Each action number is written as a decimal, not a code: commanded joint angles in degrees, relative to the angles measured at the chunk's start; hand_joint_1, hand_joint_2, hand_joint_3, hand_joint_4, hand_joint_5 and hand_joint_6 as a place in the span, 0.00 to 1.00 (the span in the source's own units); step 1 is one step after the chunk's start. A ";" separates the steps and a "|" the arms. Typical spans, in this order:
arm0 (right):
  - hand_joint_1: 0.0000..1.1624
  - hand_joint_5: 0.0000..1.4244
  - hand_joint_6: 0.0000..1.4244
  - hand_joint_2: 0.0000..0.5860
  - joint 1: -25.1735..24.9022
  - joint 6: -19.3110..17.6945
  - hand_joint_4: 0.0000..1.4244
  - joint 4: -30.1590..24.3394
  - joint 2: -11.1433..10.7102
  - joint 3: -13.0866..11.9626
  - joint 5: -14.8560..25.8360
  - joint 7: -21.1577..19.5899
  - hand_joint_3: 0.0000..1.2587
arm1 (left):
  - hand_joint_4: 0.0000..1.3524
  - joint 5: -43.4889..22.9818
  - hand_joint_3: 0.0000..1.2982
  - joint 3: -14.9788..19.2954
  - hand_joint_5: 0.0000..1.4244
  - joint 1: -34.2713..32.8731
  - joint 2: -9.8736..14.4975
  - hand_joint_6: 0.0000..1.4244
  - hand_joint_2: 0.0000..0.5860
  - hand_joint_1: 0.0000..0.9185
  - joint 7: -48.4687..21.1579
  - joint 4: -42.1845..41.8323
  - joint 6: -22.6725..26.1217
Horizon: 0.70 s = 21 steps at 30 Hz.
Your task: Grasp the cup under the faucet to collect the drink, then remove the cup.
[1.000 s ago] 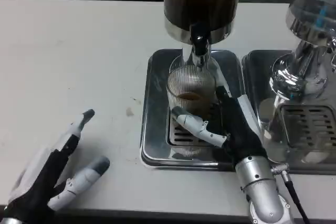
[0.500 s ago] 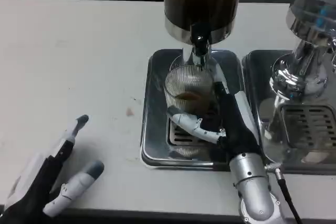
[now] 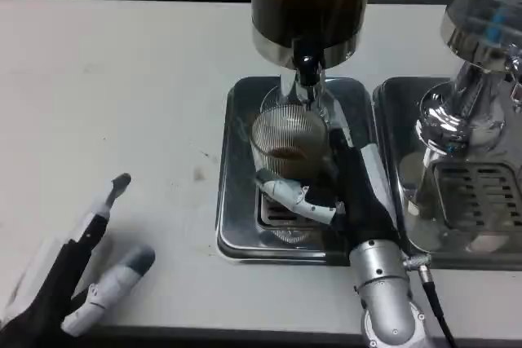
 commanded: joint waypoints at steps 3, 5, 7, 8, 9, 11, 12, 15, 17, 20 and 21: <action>0.80 0.20 0.29 0.29 -2.10 -1.29 0.17 2.81 1.31 -0.13 0.42 -1.05 0.05 | 0.00 -0.36 0.00 0.36 0.00 1.76 0.60 0.00 0.22 0.00 0.29 -1.59 0.56; 0.82 0.22 0.31 0.31 -2.39 -1.50 0.19 3.40 1.49 -0.15 0.40 -1.51 0.09 | 0.00 -0.41 0.00 0.44 0.00 1.94 0.58 0.00 0.22 0.00 0.34 -1.83 0.67; 0.83 0.24 0.34 0.32 -2.57 -1.80 0.22 3.94 1.59 -0.19 0.25 -2.05 0.12 | 0.00 -0.49 0.00 0.55 0.00 2.15 0.54 0.00 0.22 0.00 0.36 -2.20 0.76; 0.83 0.25 0.35 0.32 -2.63 -1.97 0.24 4.18 1.61 -0.20 0.15 -2.32 0.15 | 0.00 -0.50 0.00 0.59 0.00 2.24 0.53 0.00 0.22 0.00 0.36 -2.36 0.78; 0.84 0.26 0.37 0.32 -2.68 -2.09 0.25 4.37 1.60 -0.15 -0.01 -2.65 0.18 | 0.00 -0.52 0.00 0.61 0.00 2.31 0.54 0.00 0.22 0.00 0.31 -2.49 0.81; 0.85 0.29 0.41 0.33 -2.77 -2.30 0.28 4.62 1.55 -0.06 -0.17 -3.05 0.24 | 0.00 -0.58 0.00 0.62 0.00 2.29 0.55 0.00 0.22 0.00 0.17 -2.59 0.94; 0.85 0.30 0.41 0.33 -2.76 -2.35 0.29 4.66 1.56 -0.05 -0.26 -3.36 0.26 | 0.00 -0.60 0.00 0.64 0.00 2.29 0.59 0.00 0.22 0.00 0.12 -2.62 0.99; 0.87 0.33 0.45 0.35 -2.68 -2.80 0.33 4.86 1.62 -0.12 -0.39 -4.10 0.33 | 0.00 -0.68 0.00 0.66 0.00 2.33 0.69 0.00 0.22 0.00 0.00 -2.75 1.08; 0.89 0.37 0.48 0.33 -2.72 -3.22 0.36 5.07 1.78 -0.36 -0.24 -4.70 0.38 | 0.00 -0.75 0.00 0.64 0.00 2.31 0.73 0.00 0.22 0.00 -0.12 -2.83 1.16; 0.91 0.44 0.56 0.29 -2.92 -3.92 0.40 4.99 1.90 -0.67 -0.39 -6.04 0.42 | 0.00 -0.99 0.00 0.63 0.00 2.27 0.56 0.00 0.22 0.00 -0.21 -2.90 1.23; 0.92 0.45 0.58 0.26 -3.02 -4.09 0.42 5.03 1.94 -0.80 -0.37 -6.44 0.44 | 0.00 -1.03 0.00 0.59 0.00 2.27 0.47 0.00 0.22 0.00 -0.20 -2.94 1.22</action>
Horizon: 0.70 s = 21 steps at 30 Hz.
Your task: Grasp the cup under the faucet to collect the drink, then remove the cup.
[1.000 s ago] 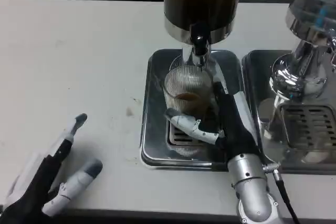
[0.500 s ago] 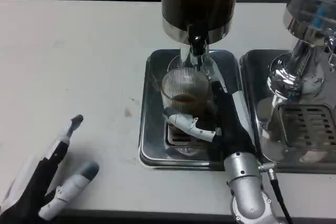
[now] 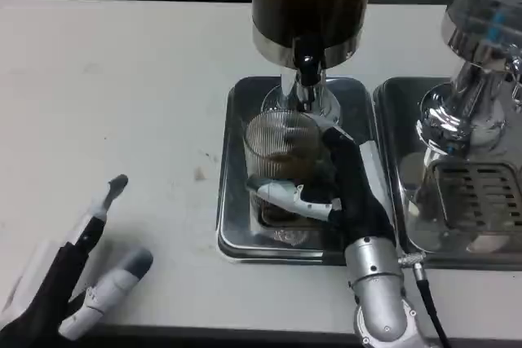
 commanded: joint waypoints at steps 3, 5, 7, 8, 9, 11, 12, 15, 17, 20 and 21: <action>0.94 0.50 0.64 0.25 -0.80 -1.88 0.44 0.54 1.20 -0.61 0.24 -2.83 0.47 | 0.00 -0.74 0.00 0.10 0.00 0.79 0.22 0.00 0.22 0.00 -0.14 -0.93 0.64; 0.95 0.52 0.69 0.23 -0.77 -2.29 0.45 0.40 1.21 -0.68 0.00 -3.85 0.49 | 0.00 -0.67 0.00 -0.03 0.00 0.92 0.10 0.00 0.22 0.00 -0.11 -1.10 0.70; 0.97 0.54 0.72 0.20 -0.76 -2.52 0.47 0.24 1.19 -0.63 -0.22 -4.72 0.51 | 0.00 -0.40 0.00 -0.18 0.00 1.01 0.12 0.00 0.22 0.00 -0.06 -1.23 0.78; 0.97 0.55 0.73 0.20 -0.75 -2.58 0.48 0.10 1.20 -0.62 -0.39 -5.27 0.52 | 0.00 -0.26 0.00 -0.26 0.00 1.02 0.16 0.00 0.22 0.00 -0.07 -1.29 0.81; 0.97 0.55 0.74 0.19 -0.71 -2.60 0.49 -0.08 1.20 -0.58 -0.63 -5.94 0.53 | 0.00 -0.17 0.00 -0.32 0.00 1.02 0.18 0.00 0.22 0.00 -0.08 -1.33 0.84; 0.97 0.58 0.77 0.16 -0.61 -2.70 0.51 -0.41 1.11 -0.46 -0.95 -6.89 0.57 | 0.00 -0.10 0.00 -0.56 0.00 0.98 -0.02 0.00 0.22 0.00 -0.12 -1.39 0.88; 0.97 0.59 0.77 0.15 -0.56 -2.75 0.52 -0.58 1.04 -0.37 -1.03 -7.16 0.57 | 0.00 -0.21 0.00 -0.65 0.00 0.95 -0.16 0.00 0.22 0.00 -0.15 -1.34 0.89; 0.97 0.61 0.81 0.14 -0.45 -2.83 0.53 -0.67 0.96 -0.21 -1.11 -7.55 0.59 | 0.00 -0.34 0.00 -0.91 0.00 0.77 -0.45 0.00 0.22 0.00 -0.18 -1.08 0.91; 0.98 0.63 0.84 0.13 -0.24 -2.89 0.54 -0.69 0.90 -0.14 -1.26 -7.73 0.60 | 0.00 -0.24 0.00 -1.00 0.00 0.70 -0.52 0.00 0.22 0.00 -0.15 -0.99 0.90; 0.98 0.63 0.85 0.12 -0.14 -2.88 0.56 -0.59 0.82 -0.11 -1.38 -7.81 0.61 | 0.00 -0.12 0.00 -1.05 0.00 0.68 -0.57 0.00 0.22 0.00 -0.07 -0.85 0.88; 0.98 0.64 0.85 0.12 -0.13 -2.93 0.56 -0.60 0.78 -0.11 -1.45 -7.80 0.62 | 0.00 -0.14 0.00 -1.04 0.00 0.68 -0.60 0.00 0.22 0.00 -0.05 -0.78 0.88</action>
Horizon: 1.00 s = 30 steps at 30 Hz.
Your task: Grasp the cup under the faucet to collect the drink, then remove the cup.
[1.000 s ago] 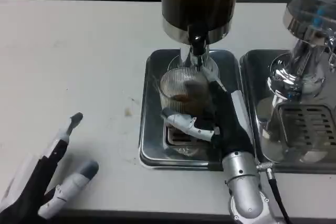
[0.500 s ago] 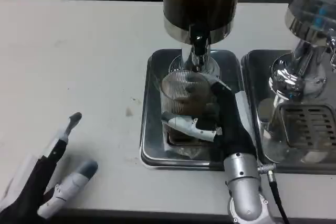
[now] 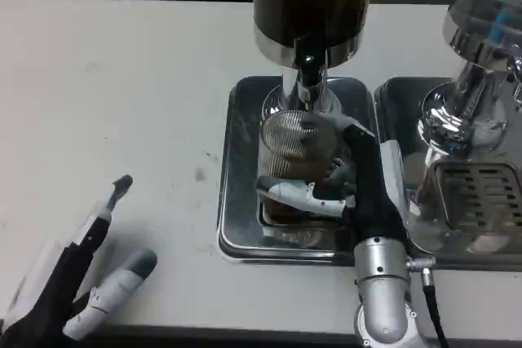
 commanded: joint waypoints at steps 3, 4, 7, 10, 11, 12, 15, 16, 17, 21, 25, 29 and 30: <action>0.98 0.64 0.86 0.11 -0.10 -2.42 0.56 -1.53 0.60 0.34 -0.72 -0.98 0.62 | 0.00 -0.10 0.00 -0.51 0.00 0.39 -0.24 0.00 0.22 0.00 -0.14 0.19 0.31; 0.98 0.65 0.86 0.11 -0.02 -2.45 0.56 -1.86 0.51 0.47 -1.00 -1.09 0.62 | 0.00 -0.06 0.00 -0.55 0.00 0.33 -0.28 0.00 0.22 0.00 -0.12 0.24 0.26; 0.98 0.65 0.87 0.11 0.63 -2.38 0.56 -3.56 0.05 0.96 -2.42 -1.80 0.62 | 0.00 0.23 0.00 -0.79 0.00 -0.05 -0.53 0.00 0.22 0.00 0.00 0.25 0.21; 0.98 0.66 0.88 0.11 1.35 -1.89 0.57 -5.07 -0.19 1.15 -2.88 -1.80 0.62 | 0.00 0.39 0.00 -1.08 0.00 -0.55 -0.73 0.00 0.22 0.00 -0.11 0.49 0.22; 0.98 0.66 0.88 0.11 1.60 -1.75 0.57 -5.44 -0.18 1.10 -2.87 -1.76 0.62 | 0.00 0.38 0.00 -1.14 0.00 -0.64 -0.76 0.00 0.22 0.00 -0.15 0.58 0.21; 0.98 0.66 0.88 0.11 1.77 -1.63 0.57 -5.73 -0.16 1.06 -2.86 -1.72 0.62 | 0.00 0.38 0.00 -1.22 0.00 -0.72 -0.81 0.00 0.22 0.00 -0.14 0.65 0.20; 0.98 0.66 0.88 0.11 2.41 -1.16 0.57 -7.25 -0.52 1.18 -3.17 -1.40 0.63 | 0.00 0.40 0.00 -1.47 0.00 -0.91 -0.78 0.00 0.22 0.00 -0.08 0.76 0.18; 0.98 0.66 0.88 0.11 2.60 -1.00 0.57 -7.77 -0.64 1.24 -3.32 -1.34 0.63 | 0.00 0.43 0.00 -1.54 0.00 -0.95 -0.73 0.00 0.22 0.00 -0.03 0.77 0.17; 0.98 0.66 0.88 0.11 2.97 -0.66 0.57 -8.77 -0.91 1.36 -3.70 -1.22 0.63 | 0.00 0.62 0.00 -1.63 0.00 -0.96 -0.69 0.00 0.22 0.00 0.12 0.71 0.11; 0.97 0.66 0.89 0.11 4.24 1.03 0.58 -11.85 -1.71 1.68 -4.71 -0.25 0.63 | 0.00 1.31 0.00 -2.01 0.00 -1.18 -0.69 0.00 0.22 0.00 0.42 0.47 -0.02; 0.97 0.66 0.90 0.10 6.48 2.83 0.58 -14.70 -2.74 2.19 -5.31 1.22 0.64 | 0.00 1.14 0.00 -2.36 0.00 -1.68 -0.76 0.00 0.22 0.00 0.37 0.71 -0.05; 0.96 0.67 0.90 0.10 7.90 3.92 0.59 -16.63 -2.88 2.34 -5.57 2.17 0.64 | 0.00 1.20 0.00 -2.63 0.00 -2.17 -0.82 0.00 0.22 0.00 0.47 1.13 -0.21; 0.96 0.67 0.91 0.11 8.16 4.25 0.59 -17.00 -2.99 2.39 -5.65 2.58 0.64 | 0.00 1.20 0.00 -2.68 0.00 -2.27 -0.87 0.00 0.22 0.00 0.52 1.17 -0.27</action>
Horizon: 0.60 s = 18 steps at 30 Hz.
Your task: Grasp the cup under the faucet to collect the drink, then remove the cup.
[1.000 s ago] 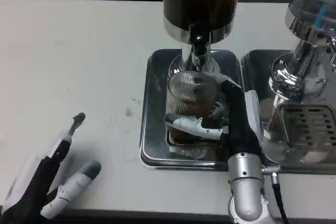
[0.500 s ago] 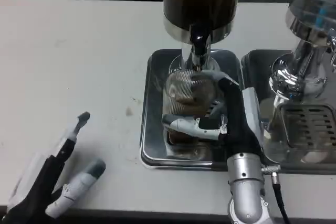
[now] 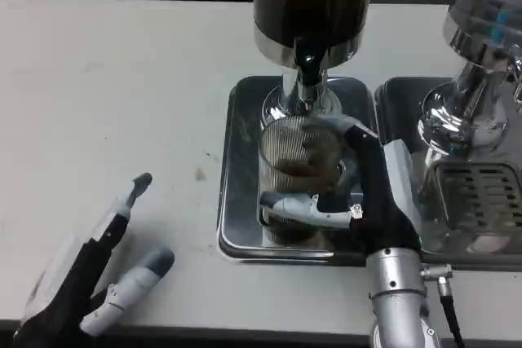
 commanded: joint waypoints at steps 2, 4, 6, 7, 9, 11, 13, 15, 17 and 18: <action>0.96 0.67 0.91 0.11 0.67 0.54 0.59 -3.55 -0.12 0.25 -0.03 1.14 0.64 | 0.00 0.61 0.00 -0.56 0.00 -0.81 -0.44 0.00 0.22 0.00 0.58 0.81 -0.29; 0.95 0.68 0.91 0.11 0.91 0.73 0.59 -3.85 -0.19 0.09 0.05 1.46 0.64 | 0.00 0.72 0.00 -0.65 0.00 -0.89 -0.60 0.00 0.22 0.00 0.68 0.87 -0.28; 0.95 0.68 0.92 0.11 1.37 0.74 0.59 -4.64 -0.33 -0.06 0.12 1.67 0.64 | 0.00 1.07 0.00 -0.74 0.00 -0.88 -0.62 0.00 0.22 0.00 0.84 0.82 -0.35; 0.95 0.68 0.92 0.11 1.94 0.74 0.59 -5.63 -0.48 -0.09 0.04 1.78 0.64 | 0.00 1.33 0.00 -0.79 0.00 -0.87 -0.54 0.00 0.22 0.00 0.92 0.70 -0.43; 0.95 0.68 0.92 0.11 2.94 0.90 0.59 -7.38 -0.74 -0.11 -0.17 2.07 0.64 | 0.00 2.09 0.00 -0.90 0.00 -0.86 -0.26 0.00 0.22 0.00 1.23 0.30 -0.52; 0.95 0.68 0.92 0.11 4.43 1.22 0.59 -9.90 -1.24 -0.11 -0.28 2.73 0.65 | 0.00 3.06 0.00 -0.95 0.00 -0.86 0.02 0.00 0.22 0.00 1.60 -0.28 -0.52; 0.95 0.68 0.92 0.11 5.75 1.62 0.59 -12.18 -1.68 -0.11 -0.32 3.38 0.65 | 0.00 4.50 0.00 -1.00 0.00 -0.76 0.56 0.00 0.22 0.00 1.84 -1.39 -0.35; 0.95 0.68 0.93 0.11 7.03 2.06 0.59 -14.52 -2.17 -0.19 -0.21 4.15 0.65 | 0.00 6.52 0.00 -1.06 0.00 -0.54 1.44 0.00 0.22 0.00 2.07 -3.18 0.24; 0.94 0.68 0.93 0.11 8.51 2.20 0.60 -17.19 -2.94 -0.43 -0.13 4.97 0.65 | 0.00 11.23 0.00 -0.67 0.00 0.37 3.50 0.00 0.22 0.00 2.79 -8.17 1.97; 0.94 0.68 0.93 0.11 9.21 2.23 0.60 -18.32 -3.25 -0.58 -0.04 5.38 0.65 | 0.00 12.90 0.00 -0.50 0.00 0.87 4.07 0.00 0.22 0.00 3.16 -10.14 2.79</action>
